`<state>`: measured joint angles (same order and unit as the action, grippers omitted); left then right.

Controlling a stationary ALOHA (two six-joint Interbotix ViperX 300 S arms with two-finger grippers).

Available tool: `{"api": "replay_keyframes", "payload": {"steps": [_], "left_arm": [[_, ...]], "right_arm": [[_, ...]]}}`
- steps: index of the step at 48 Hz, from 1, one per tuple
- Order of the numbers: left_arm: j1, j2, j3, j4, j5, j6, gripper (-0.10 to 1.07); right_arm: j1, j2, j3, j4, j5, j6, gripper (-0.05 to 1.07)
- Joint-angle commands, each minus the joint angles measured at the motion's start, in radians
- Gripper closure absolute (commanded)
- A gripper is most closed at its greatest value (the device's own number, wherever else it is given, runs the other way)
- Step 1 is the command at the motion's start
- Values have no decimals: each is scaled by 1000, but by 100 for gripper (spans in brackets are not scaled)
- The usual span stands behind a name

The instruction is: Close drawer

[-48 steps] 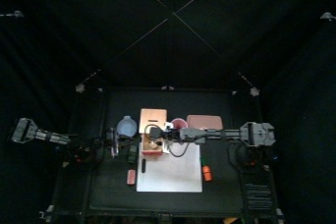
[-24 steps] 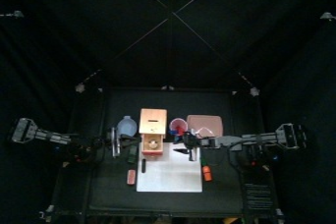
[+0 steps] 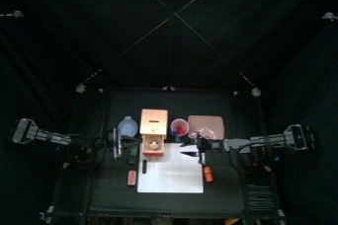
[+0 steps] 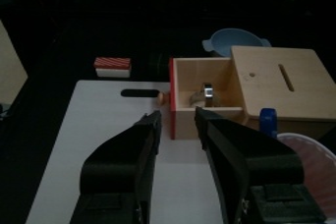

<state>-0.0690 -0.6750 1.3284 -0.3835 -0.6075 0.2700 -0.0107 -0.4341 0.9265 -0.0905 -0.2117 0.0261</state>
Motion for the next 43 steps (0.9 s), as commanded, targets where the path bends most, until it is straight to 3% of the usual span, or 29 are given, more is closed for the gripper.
{"api": "replay_keyframes", "payload": {"steps": [1,20,30,35,43], "left_arm": [[-2,2,-21,3,-3,2,35],[21,2,-75,20,-5,11,35],[141,3,-178,-97,35,11,36],[255,14,-250,-170,190,14,37],[430,58,-388,-144,541,18,50]], "right_arm": [[-3,-18,-3,0,-11,5,29],[2,-3,2,-3,-15,3,29],[41,46,-41,-5,-15,5,37],[63,91,-63,-3,-15,5,51],[91,161,-92,-6,-15,-5,76]]}}
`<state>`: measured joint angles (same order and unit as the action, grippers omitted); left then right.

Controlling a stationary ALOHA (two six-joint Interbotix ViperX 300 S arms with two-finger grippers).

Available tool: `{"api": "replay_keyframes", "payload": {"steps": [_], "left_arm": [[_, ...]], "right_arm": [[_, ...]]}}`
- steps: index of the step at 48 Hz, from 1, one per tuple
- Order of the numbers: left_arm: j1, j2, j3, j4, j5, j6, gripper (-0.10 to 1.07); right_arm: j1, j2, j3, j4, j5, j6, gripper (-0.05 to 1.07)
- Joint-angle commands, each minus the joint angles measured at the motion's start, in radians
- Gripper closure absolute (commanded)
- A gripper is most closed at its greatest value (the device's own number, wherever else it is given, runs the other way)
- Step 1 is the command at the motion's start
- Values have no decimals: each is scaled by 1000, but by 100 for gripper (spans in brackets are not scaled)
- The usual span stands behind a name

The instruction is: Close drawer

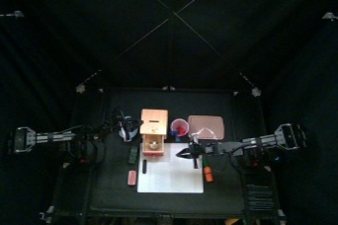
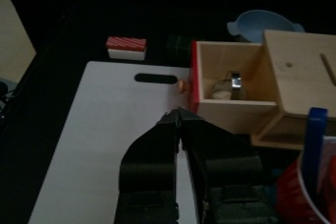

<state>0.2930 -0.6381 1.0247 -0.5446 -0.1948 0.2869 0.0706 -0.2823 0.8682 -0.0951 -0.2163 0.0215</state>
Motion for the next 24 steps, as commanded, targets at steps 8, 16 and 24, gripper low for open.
{"api": "replay_keyframes", "payload": {"steps": [8,16,24], "left_arm": [[155,80,-202,89,324,0,67],[255,161,-313,135,503,2,69],[308,273,-417,184,641,14,69]], "right_arm": [[31,91,-77,-15,-11,0,89],[51,179,-124,-17,-11,11,89],[67,281,-193,-17,-11,11,89]]}}
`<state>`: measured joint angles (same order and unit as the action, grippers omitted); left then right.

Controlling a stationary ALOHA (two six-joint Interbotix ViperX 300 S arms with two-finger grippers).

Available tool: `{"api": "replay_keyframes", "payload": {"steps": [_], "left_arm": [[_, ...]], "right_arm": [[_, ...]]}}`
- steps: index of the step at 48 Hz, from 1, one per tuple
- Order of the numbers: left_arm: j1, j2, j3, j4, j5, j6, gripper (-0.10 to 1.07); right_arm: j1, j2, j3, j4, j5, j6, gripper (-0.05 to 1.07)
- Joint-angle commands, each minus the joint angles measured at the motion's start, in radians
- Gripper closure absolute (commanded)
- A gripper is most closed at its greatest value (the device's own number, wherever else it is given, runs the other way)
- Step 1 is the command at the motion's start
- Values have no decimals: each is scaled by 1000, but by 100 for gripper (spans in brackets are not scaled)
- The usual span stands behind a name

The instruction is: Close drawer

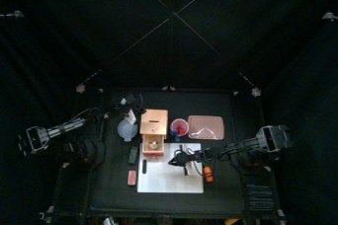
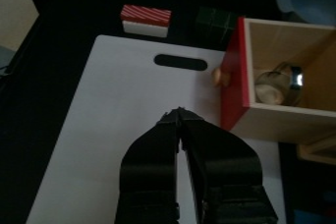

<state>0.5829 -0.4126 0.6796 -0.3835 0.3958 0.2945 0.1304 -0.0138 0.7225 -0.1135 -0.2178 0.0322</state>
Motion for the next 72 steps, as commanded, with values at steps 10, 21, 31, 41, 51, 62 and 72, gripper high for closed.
{"api": "replay_keyframes", "payload": {"steps": [10,21,31,41,51,62,72], "left_arm": [[46,209,-202,103,140,31,69],[67,396,-345,206,190,38,69],[75,548,-462,288,282,38,69],[72,614,-502,327,321,41,69],[67,617,-492,327,321,41,69],[49,617,-477,325,321,40,69],[12,612,-457,319,319,37,69]], "right_arm": [[11,103,-130,3,-11,0,89],[12,193,-210,5,-9,2,89],[14,244,-253,6,-9,3,89],[14,279,-279,25,-9,2,89],[6,325,-311,35,-3,2,89],[-20,360,-348,31,-2,-2,89],[-55,362,-353,18,8,-6,89]]}}
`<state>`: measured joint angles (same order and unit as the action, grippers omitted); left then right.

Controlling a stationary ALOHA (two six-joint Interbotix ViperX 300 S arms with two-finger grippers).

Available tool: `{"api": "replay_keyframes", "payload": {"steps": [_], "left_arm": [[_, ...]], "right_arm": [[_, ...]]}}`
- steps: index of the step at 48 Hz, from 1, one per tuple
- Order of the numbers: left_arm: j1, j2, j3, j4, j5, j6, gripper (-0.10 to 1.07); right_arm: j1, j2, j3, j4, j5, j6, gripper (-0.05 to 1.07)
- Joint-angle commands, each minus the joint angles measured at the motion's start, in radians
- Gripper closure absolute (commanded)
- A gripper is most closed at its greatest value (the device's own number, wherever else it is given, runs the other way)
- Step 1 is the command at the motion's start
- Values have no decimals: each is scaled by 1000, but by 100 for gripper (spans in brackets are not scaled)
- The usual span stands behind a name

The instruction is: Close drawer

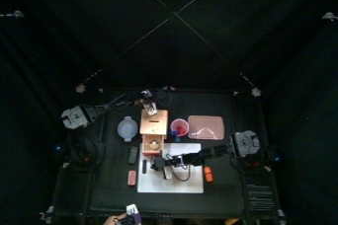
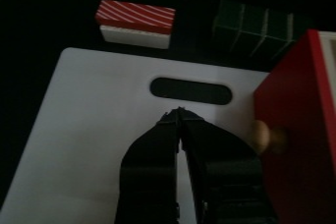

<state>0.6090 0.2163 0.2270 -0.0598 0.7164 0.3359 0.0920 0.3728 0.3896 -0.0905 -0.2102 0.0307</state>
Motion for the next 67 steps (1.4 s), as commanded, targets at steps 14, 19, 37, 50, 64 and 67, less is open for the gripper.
{"api": "replay_keyframes", "payload": {"steps": [14,19,37,50,64,67], "left_arm": [[-29,-23,6,-8,0,-12,69],[-26,-23,6,-8,0,-12,69],[-21,-23,8,-5,-3,-9,69],[-21,-21,12,-5,-9,-3,69],[-21,-21,15,-2,-21,-3,69],[-21,-20,14,-3,-21,-3,69]], "right_arm": [[-61,-14,-25,-35,28,-6,89],[-78,-12,-28,-44,43,-8,89],[-149,-18,-61,-118,109,-8,89],[-207,-12,-94,-170,144,-3,89],[-232,-11,-124,-172,144,-6,89],[-230,-11,-126,-170,144,-5,89]]}}
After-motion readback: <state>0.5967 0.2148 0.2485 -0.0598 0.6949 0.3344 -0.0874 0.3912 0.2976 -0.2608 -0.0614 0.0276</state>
